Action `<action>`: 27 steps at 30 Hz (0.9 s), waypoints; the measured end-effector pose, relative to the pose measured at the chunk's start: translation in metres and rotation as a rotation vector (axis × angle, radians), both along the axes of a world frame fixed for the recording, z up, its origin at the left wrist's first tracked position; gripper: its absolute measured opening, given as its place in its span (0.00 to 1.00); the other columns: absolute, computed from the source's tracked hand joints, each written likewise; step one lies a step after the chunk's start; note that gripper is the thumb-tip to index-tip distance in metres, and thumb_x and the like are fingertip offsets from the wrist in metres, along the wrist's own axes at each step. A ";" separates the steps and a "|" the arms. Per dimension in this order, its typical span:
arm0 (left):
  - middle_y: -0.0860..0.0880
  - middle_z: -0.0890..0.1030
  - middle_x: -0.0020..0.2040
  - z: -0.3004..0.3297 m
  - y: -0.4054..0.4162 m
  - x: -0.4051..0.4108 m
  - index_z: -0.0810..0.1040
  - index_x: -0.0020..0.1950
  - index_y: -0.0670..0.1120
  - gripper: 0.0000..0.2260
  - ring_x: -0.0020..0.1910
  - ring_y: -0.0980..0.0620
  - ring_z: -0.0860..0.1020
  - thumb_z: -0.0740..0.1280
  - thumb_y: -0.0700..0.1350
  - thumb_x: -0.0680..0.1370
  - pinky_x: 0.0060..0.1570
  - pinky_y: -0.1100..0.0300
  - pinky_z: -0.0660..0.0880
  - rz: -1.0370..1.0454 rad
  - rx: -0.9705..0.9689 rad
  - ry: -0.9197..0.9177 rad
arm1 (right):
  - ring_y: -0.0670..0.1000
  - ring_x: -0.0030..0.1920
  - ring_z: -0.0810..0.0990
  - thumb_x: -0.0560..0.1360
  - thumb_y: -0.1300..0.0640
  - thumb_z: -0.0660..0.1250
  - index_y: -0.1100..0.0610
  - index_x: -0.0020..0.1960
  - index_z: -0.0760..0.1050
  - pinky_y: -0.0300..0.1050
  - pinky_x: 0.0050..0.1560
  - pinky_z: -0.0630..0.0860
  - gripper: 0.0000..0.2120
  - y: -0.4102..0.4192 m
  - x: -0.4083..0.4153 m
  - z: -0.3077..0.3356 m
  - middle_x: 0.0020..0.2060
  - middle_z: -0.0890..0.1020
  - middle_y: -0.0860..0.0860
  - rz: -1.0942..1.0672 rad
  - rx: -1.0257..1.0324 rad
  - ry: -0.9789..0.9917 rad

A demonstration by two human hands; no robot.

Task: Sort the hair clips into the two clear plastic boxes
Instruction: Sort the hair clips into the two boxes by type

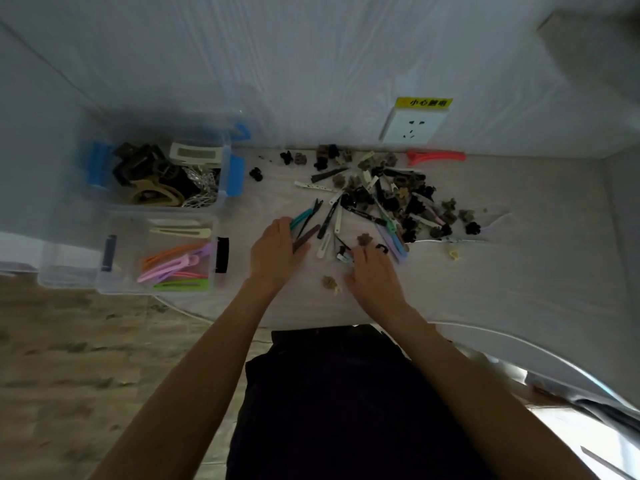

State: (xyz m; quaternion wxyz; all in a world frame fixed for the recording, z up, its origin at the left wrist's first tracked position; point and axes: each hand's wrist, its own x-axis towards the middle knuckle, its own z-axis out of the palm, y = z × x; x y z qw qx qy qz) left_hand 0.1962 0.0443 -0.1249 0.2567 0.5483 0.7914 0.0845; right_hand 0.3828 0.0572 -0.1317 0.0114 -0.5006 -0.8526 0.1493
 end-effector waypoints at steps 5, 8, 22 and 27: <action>0.41 0.77 0.57 0.000 -0.004 -0.003 0.69 0.63 0.41 0.17 0.55 0.44 0.75 0.62 0.50 0.78 0.51 0.52 0.72 -0.017 0.006 0.049 | 0.56 0.33 0.80 0.54 0.57 0.81 0.63 0.41 0.77 0.40 0.31 0.75 0.21 0.018 0.003 0.000 0.34 0.80 0.58 -0.093 0.056 -0.140; 0.40 0.76 0.56 0.001 -0.010 -0.007 0.69 0.62 0.40 0.17 0.55 0.43 0.74 0.62 0.49 0.78 0.51 0.51 0.72 -0.031 -0.045 0.088 | 0.58 0.32 0.79 0.55 0.63 0.79 0.64 0.38 0.75 0.42 0.30 0.75 0.16 0.030 0.008 -0.002 0.32 0.79 0.59 -0.065 0.085 -0.078; 0.40 0.79 0.50 0.019 -0.020 -0.004 0.66 0.63 0.40 0.13 0.46 0.41 0.78 0.57 0.45 0.81 0.39 0.55 0.68 0.041 0.022 -0.012 | 0.54 0.25 0.76 0.65 0.64 0.53 0.60 0.31 0.73 0.38 0.25 0.69 0.11 0.046 -0.004 -0.008 0.24 0.76 0.55 -0.016 0.246 -0.152; 0.40 0.79 0.52 0.021 0.004 0.032 0.68 0.62 0.40 0.17 0.49 0.42 0.78 0.60 0.51 0.79 0.44 0.53 0.71 0.048 -0.048 -0.094 | 0.56 0.24 0.76 0.58 0.66 0.76 0.63 0.31 0.73 0.39 0.23 0.70 0.11 0.037 0.002 0.000 0.23 0.76 0.57 -0.118 0.164 -0.133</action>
